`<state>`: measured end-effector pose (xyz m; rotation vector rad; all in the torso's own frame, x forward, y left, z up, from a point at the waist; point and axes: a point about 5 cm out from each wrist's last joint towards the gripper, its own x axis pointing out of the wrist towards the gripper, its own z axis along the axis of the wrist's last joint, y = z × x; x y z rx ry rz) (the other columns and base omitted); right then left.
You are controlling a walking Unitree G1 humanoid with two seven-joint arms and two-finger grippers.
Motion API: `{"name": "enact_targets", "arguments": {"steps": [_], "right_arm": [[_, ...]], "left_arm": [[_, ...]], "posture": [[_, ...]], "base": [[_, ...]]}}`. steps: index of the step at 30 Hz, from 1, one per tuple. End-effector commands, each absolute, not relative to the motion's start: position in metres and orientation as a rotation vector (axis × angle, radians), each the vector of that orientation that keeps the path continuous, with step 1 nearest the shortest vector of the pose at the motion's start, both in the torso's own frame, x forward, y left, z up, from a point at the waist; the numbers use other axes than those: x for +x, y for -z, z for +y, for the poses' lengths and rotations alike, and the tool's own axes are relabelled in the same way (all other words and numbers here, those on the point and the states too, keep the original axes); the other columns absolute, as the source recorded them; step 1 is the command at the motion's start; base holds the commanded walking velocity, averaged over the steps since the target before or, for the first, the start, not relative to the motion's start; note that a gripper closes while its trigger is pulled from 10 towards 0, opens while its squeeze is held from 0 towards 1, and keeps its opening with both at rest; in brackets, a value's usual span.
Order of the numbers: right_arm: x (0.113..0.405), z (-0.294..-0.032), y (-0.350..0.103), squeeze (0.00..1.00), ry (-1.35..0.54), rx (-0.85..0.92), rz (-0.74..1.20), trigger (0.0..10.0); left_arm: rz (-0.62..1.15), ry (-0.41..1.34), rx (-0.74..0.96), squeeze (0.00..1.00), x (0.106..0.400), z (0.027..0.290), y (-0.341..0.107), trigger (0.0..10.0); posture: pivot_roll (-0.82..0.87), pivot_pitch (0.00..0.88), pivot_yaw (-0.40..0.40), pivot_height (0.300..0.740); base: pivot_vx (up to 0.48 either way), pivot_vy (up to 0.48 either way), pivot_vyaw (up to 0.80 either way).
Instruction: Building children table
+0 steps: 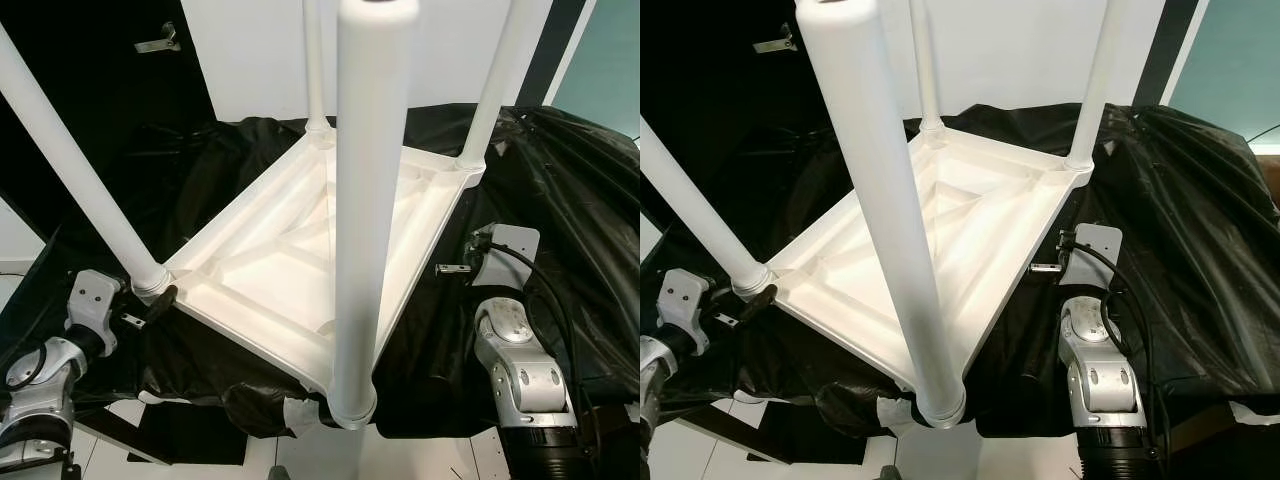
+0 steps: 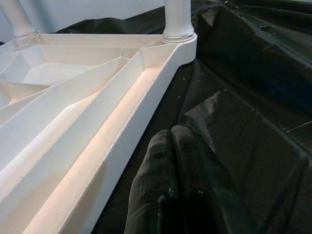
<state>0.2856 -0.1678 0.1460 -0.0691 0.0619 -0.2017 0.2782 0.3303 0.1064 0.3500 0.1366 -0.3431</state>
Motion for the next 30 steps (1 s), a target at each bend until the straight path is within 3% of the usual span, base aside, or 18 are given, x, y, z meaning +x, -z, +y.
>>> {"name": "enact_targets", "arguments": {"steps": [1,6,12,20,22,23,30], "right_arm": [[0.287,-0.165,-0.144,0.0,0.195,-0.068,0.067,10.0],[0.287,-0.166,-0.144,0.0,0.198,-0.069,0.067,10.0],[0.287,-0.165,-0.142,0.0,0.195,-0.072,0.073,10.0],[0.289,-0.163,-0.142,0.0,0.184,-0.074,0.077,10.0],[0.289,-0.163,-0.141,0.0,0.182,-0.076,0.081,10.0],[0.289,-0.163,-0.141,0.0,0.181,-0.076,0.082,10.0],[0.29,-0.163,-0.142,0.0,0.18,-0.078,0.082,10.0]], "left_arm": [[0.315,0.653,0.268,0.0,0.259,0.329,-0.093,10.0],[0.392,0.772,0.1,0.0,0.241,0.329,-0.092,10.0],[0.407,0.91,0.073,0.0,0.22,0.327,-0.096,10.0],[0.261,1.016,0.168,0.0,0.222,0.313,-0.11,10.0],[0.205,1.091,0.276,0.0,0.227,0.302,-0.118,10.0],[0.207,1.137,0.365,0.0,0.23,0.296,-0.117,10.0],[0.245,1.232,0.496,0.0,0.233,0.285,-0.116,10.0]], "posture": [[0.05,0.0,0.048,0.74],[0.05,0.0,0.048,0.74],[0.06,0.0,0.041,0.74],[0.06,0.0,0.037,0.74],[0.06,0.0,0.036,0.74],[0.06,0.0,0.036,0.74],[0.05,0.0,0.039,0.74]], "base": [[0.0,0.0,0.0],[0.0,0.0,0.0],[0.0,0.0,0.0],[0.0,0.0,0.0],[0.0,0.0,0.0],[0.0,0.0,0.0],[0.0,0.0,0.0]]}}
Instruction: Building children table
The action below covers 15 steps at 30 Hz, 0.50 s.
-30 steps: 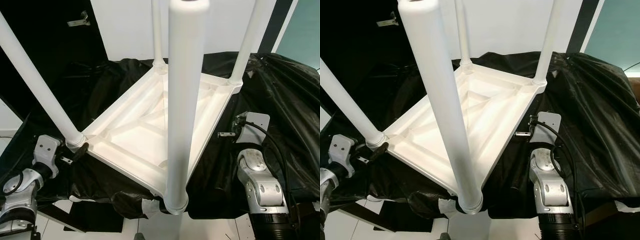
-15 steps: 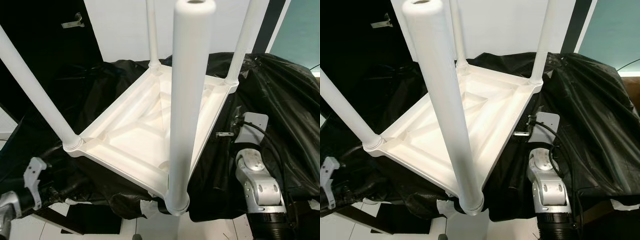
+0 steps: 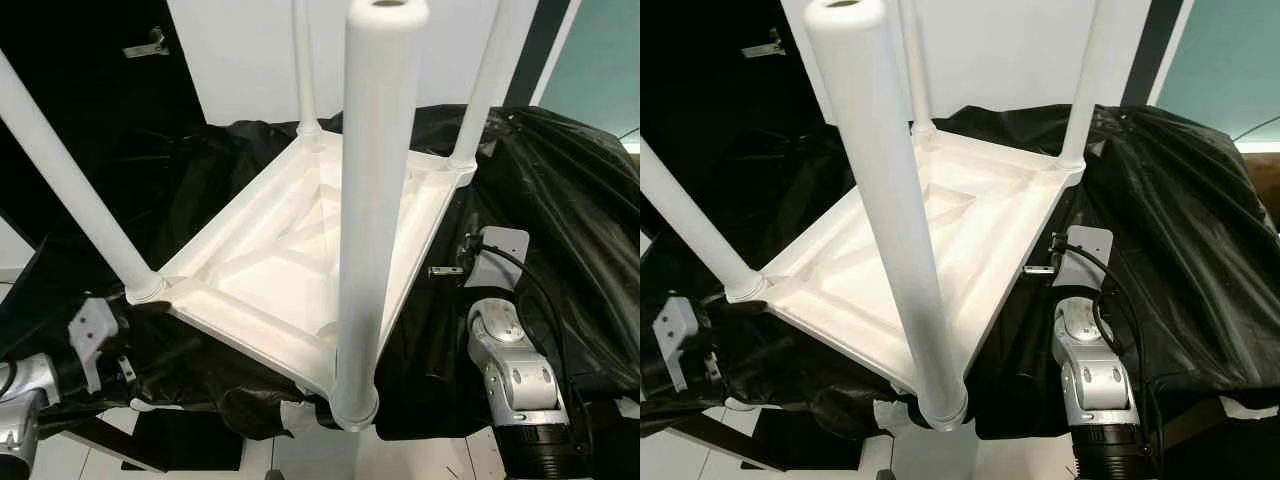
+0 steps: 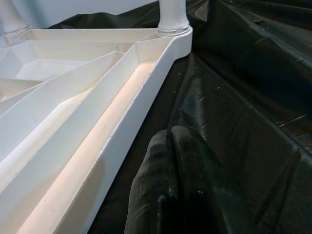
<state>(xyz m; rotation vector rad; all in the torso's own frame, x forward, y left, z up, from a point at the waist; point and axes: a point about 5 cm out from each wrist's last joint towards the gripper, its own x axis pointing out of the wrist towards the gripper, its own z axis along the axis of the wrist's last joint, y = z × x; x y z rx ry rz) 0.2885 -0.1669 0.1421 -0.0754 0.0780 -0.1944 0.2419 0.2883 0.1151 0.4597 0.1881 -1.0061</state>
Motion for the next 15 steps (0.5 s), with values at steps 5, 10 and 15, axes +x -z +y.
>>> {"name": "enact_targets", "arguments": {"steps": [5,10,15], "right_arm": [[0.289,-0.166,-0.142,0.0,0.192,-0.08,0.078,10.0],[0.289,-0.167,-0.142,0.0,0.201,-0.081,0.077,10.0],[0.288,-0.167,-0.142,0.0,0.203,-0.081,0.077,10.0]], "left_arm": [[0.295,1.358,0.546,0.0,0.241,0.269,-0.113,10.0],[0.289,1.419,0.544,0.0,0.247,0.259,-0.113,10.0],[0.314,1.514,0.525,0.0,0.246,0.252,-0.113,10.0]], "posture": [[0.04,0.0,0.045,0.74],[0.03,0.0,0.05,0.74],[0.03,0.0,0.049,0.74]], "base": [[0.0,0.0,0.0],[0.0,0.0,0.0],[0.0,0.0,0.0]]}}
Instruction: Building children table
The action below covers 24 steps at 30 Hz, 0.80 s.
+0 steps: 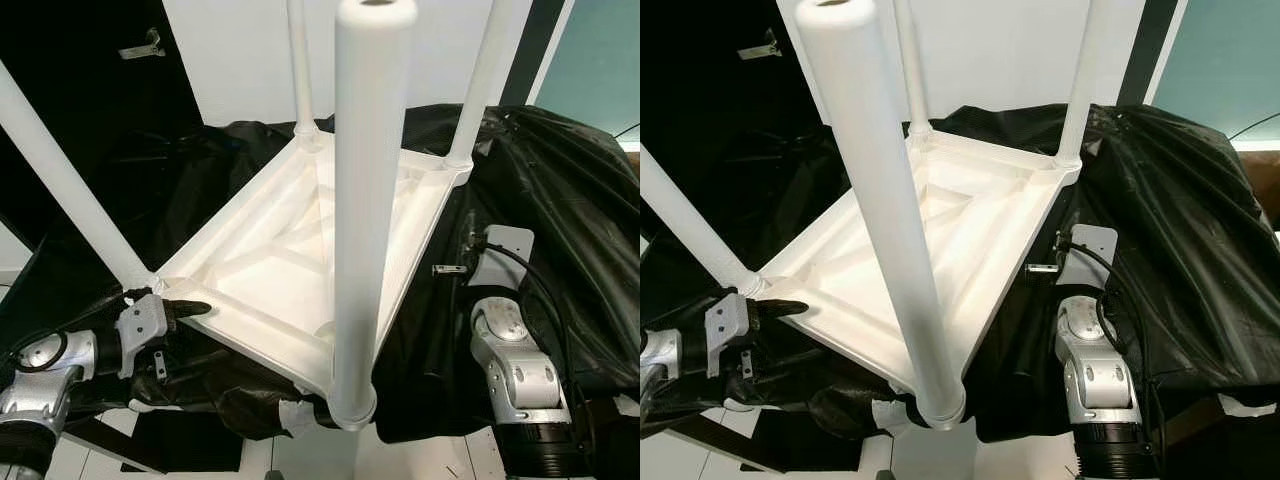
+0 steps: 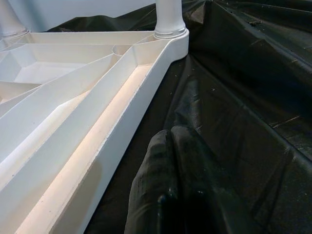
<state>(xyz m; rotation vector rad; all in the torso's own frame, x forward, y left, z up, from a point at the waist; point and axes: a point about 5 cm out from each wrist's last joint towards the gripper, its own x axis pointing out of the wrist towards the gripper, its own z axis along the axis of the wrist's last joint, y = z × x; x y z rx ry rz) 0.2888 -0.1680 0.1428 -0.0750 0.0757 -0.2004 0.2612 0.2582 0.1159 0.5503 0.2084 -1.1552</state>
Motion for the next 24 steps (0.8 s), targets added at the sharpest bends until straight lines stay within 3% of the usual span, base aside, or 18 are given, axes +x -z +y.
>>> {"name": "enact_targets", "arguments": {"steps": [1,6,18,19,21,22,24], "right_arm": [[0.288,-0.167,-0.142,0.0,0.203,-0.081,0.077,10.0],[0.288,-0.166,-0.141,0.0,0.201,-0.081,0.082,10.0],[0.286,-0.167,-0.142,0.0,0.207,-0.079,0.08,10.0],[0.285,-0.167,-0.142,0.0,0.211,-0.079,0.08,10.0],[0.285,-0.167,-0.142,0.0,0.211,-0.079,0.08,10.0],[0.285,-0.168,-0.143,0.0,0.216,-0.08,0.079,10.0],[0.284,-0.169,-0.143,0.0,0.22,-0.08,0.079,10.0]], "left_arm": [[0.314,1.514,0.525,0.0,0.246,0.252,-0.113,10.0],[0.429,1.696,0.516,0.0,0.24,0.235,-0.109,10.0],[0.456,1.8,0.478,0.0,0.248,0.202,-0.099,9.8],[0.463,1.808,0.438,0.0,0.248,0.199,-0.1,7.4],[0.463,1.808,0.438,0.0,0.248,0.199,-0.1,7.4],[0.473,1.812,0.385,0.0,0.248,0.194,-0.099,0.0],[0.469,1.806,0.319,0.0,0.249,0.19,-0.099,0.0]], "posture": [[0.03,0.0,0.049,0.74],[0.03,0.0,0.049,0.74],[0.0,0.0,0.059,0.74],[0.0,0.0,0.059,0.74],[0.0,0.0,0.059,0.74],[0.0,0.0,0.06,0.74],[-0.01,0.0,0.061,0.74]], "base": [[0.0,0.0,0.0],[0.0,0.0,0.0],[0.0,0.0,0.0],[0.0,0.0,0.0],[0.0,0.0,0.0],[0.0,0.0,0.0],[0.0,0.0,0.0]]}}
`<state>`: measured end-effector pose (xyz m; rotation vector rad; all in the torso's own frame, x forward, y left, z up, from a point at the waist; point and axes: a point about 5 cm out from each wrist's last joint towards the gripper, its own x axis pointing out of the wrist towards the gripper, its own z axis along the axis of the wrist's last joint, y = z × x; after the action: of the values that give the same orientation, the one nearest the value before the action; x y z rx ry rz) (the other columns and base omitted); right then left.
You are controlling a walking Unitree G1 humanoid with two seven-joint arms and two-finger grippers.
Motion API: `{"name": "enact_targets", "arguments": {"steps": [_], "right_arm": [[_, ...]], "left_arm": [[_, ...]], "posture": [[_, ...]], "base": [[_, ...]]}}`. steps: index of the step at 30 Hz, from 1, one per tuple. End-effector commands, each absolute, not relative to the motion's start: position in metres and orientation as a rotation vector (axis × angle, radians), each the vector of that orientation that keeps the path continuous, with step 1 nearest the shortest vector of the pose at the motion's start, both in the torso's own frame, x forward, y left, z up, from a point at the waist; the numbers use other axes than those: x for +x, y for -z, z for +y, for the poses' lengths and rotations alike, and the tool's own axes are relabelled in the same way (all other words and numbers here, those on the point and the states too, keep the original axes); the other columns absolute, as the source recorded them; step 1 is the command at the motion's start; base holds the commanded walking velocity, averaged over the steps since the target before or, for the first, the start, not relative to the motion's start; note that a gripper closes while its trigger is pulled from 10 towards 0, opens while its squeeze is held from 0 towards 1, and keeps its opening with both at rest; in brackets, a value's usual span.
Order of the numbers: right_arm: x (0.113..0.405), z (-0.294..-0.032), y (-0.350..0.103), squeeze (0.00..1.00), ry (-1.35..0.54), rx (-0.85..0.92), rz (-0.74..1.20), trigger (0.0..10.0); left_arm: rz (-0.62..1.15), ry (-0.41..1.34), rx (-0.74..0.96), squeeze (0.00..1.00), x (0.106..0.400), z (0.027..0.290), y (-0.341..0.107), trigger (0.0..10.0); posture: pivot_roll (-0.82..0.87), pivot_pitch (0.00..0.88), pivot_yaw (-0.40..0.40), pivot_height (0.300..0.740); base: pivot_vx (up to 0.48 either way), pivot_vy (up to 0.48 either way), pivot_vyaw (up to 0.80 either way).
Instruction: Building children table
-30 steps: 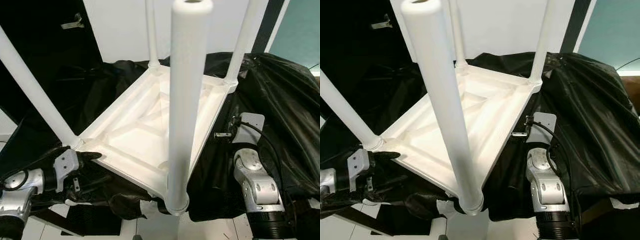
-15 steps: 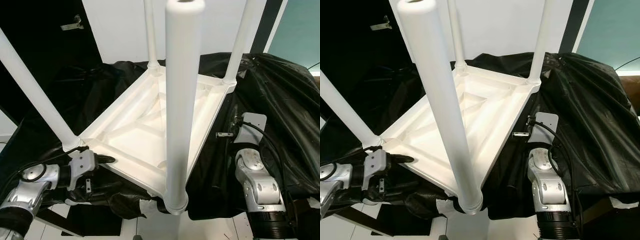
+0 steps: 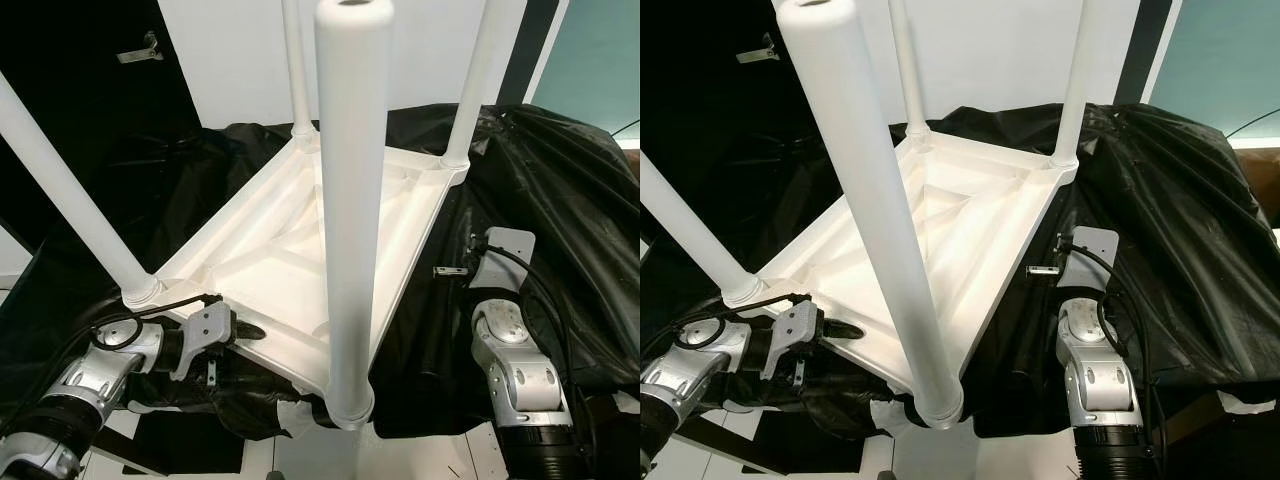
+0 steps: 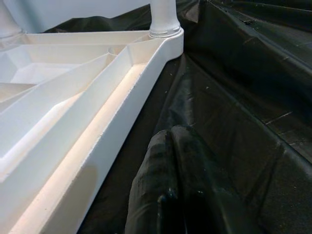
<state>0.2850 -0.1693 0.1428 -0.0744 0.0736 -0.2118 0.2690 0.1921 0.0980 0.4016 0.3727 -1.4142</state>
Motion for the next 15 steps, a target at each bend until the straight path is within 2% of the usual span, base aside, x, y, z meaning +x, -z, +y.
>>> {"name": "enact_targets", "arguments": {"steps": [1,4,7,9,13,15], "right_arm": [[0.283,-0.17,-0.143,0.0,0.224,-0.08,0.079,10.0],[0.282,-0.17,-0.142,0.0,0.226,-0.08,0.08,10.0],[0.28,-0.171,-0.141,0.0,0.231,-0.08,0.083,10.0],[0.28,-0.171,-0.141,0.0,0.232,-0.08,0.084,10.0],[0.281,-0.17,-0.141,0.0,0.226,-0.08,0.088,10.0],[0.282,-0.169,-0.141,0.0,0.224,-0.079,0.089,10.0]], "left_arm": [[0.453,1.791,0.268,0.0,0.249,0.187,-0.098,0.0],[0.435,1.764,0.217,0.0,0.25,0.185,-0.098,0.0],[0.328,1.631,0.082,0.0,0.246,0.179,-0.096,0.0],[0.305,1.597,0.061,0.0,0.245,0.178,-0.095,0.0],[0.183,1.328,0.041,0.0,0.247,0.167,-0.088,0.0],[0.162,1.26,0.046,0.0,0.25,0.164,-0.086,0.0]], "posture": [[-0.01,0.0,0.061,0.74],[-0.01,0.0,0.062,0.74],[0.0,0.0,0.061,0.74],[0.0,0.0,0.06,0.74],[0.02,0.0,0.055,0.74],[0.02,0.0,0.054,0.74]], "base": [[0.0,0.0,0.0],[0.0,0.0,0.0],[0.0,0.0,0.0],[0.0,0.0,0.0],[0.0,0.0,0.0],[0.0,0.0,0.0]]}}
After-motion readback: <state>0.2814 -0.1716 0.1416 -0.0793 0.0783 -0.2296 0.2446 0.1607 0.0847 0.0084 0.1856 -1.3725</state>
